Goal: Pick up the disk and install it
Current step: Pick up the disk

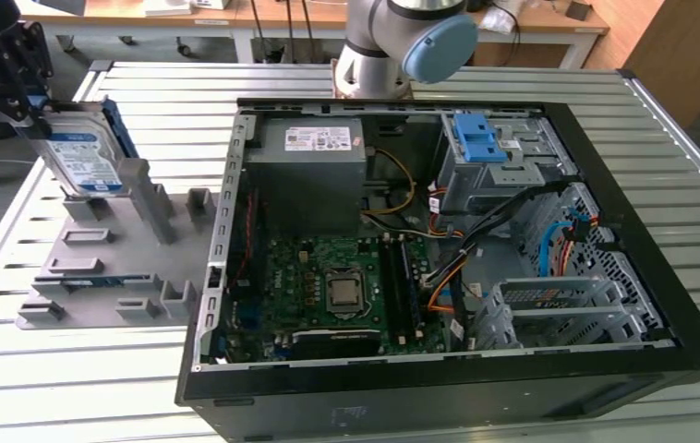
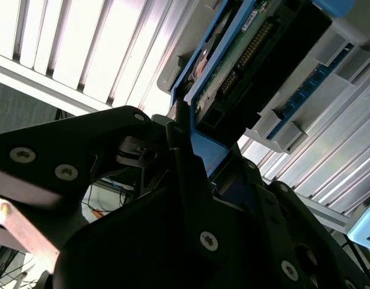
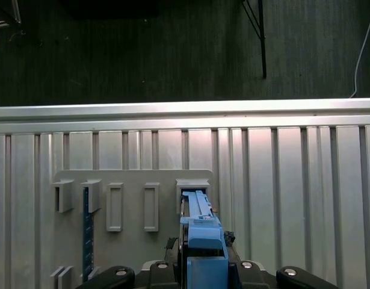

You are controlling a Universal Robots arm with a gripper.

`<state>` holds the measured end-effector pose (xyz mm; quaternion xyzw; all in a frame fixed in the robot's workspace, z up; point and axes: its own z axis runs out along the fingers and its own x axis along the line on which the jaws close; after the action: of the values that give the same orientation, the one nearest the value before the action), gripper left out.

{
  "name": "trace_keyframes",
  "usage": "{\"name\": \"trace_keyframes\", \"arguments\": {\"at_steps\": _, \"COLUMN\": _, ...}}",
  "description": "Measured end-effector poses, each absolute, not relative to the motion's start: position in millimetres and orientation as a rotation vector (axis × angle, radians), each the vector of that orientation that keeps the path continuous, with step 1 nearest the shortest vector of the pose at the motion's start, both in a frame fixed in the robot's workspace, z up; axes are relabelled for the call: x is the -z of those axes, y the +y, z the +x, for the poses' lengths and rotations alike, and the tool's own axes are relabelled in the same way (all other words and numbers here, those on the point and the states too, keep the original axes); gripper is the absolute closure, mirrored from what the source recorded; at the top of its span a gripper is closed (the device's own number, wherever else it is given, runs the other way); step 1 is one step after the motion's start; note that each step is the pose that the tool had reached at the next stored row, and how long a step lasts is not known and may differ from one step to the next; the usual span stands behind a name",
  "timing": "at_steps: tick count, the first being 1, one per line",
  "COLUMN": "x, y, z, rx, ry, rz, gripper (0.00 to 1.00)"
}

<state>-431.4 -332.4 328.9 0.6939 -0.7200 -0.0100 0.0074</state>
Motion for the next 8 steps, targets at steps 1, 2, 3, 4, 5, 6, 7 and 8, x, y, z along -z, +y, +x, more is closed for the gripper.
{"name": "trace_keyframes", "arguments": {"at_steps": 1, "x": -329.1, "y": -332.4, "z": -431.5, "rx": 0.031, "ry": -2.251, "rz": 2.170, "gripper": 0.64}}
{"name": "trace_keyframes", "arguments": {"at_steps": 2, "x": -329.6, "y": -332.4, "z": -431.5, "rx": 0.031, "ry": -2.251, "rz": 2.170, "gripper": 0.64}}
{"name": "trace_keyframes", "arguments": {"at_steps": 3, "x": -330.0, "y": -332.4, "z": -431.5, "rx": 0.031, "ry": -2.251, "rz": 2.170, "gripper": 0.64}}
{"name": "trace_keyframes", "arguments": {"at_steps": 4, "x": -330.4, "y": -332.4, "z": -431.5, "rx": 0.031, "ry": -2.251, "rz": 2.170, "gripper": 0.64}}
{"name": "trace_keyframes", "arguments": {"at_steps": 5, "x": -331.0, "y": -332.4, "z": -431.4, "rx": 0.031, "ry": -2.251, "rz": 2.170, "gripper": 0.64}}
{"name": "trace_keyframes", "arguments": {"at_steps": 6, "x": -331.6, "y": -332.4, "z": -431.4, "rx": 0.031, "ry": -2.251, "rz": 2.170, "gripper": 0.64}}
{"name": "trace_keyframes", "arguments": {"at_steps": 7, "x": -332.2, "y": -332.4, "z": -431.5, "rx": 0.031, "ry": -2.251, "rz": 2.170, "gripper": 0.64}}
{"name": "trace_keyframes", "arguments": {"at_steps": 8, "x": -333.0, "y": -332.4, "z": -431.4, "rx": 0.031, "ry": -2.251, "rz": 2.170, "gripper": 0.64}}
